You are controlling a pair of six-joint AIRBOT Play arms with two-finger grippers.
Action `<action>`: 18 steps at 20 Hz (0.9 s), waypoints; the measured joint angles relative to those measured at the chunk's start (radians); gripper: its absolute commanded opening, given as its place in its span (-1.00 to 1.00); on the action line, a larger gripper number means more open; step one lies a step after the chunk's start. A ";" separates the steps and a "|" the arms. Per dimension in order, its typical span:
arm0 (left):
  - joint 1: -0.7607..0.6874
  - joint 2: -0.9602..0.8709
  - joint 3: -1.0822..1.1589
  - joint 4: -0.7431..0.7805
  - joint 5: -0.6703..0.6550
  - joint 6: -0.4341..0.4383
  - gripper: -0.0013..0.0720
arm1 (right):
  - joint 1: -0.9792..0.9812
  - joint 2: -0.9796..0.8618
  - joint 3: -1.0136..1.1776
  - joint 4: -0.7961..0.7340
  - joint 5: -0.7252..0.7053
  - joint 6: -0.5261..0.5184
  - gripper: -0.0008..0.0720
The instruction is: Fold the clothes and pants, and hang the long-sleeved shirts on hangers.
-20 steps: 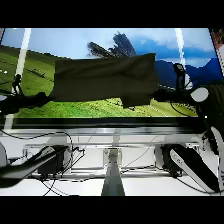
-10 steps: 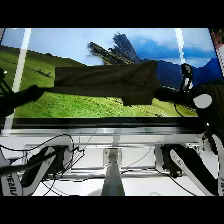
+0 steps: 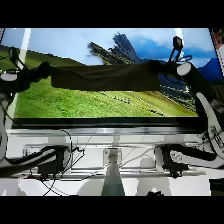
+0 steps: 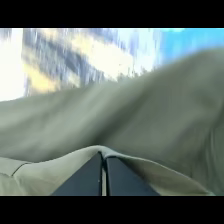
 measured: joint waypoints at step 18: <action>0.116 -0.228 0.151 0.068 -0.066 -0.044 -0.05 | 0.008 -0.171 0.145 -0.061 -0.116 0.000 0.86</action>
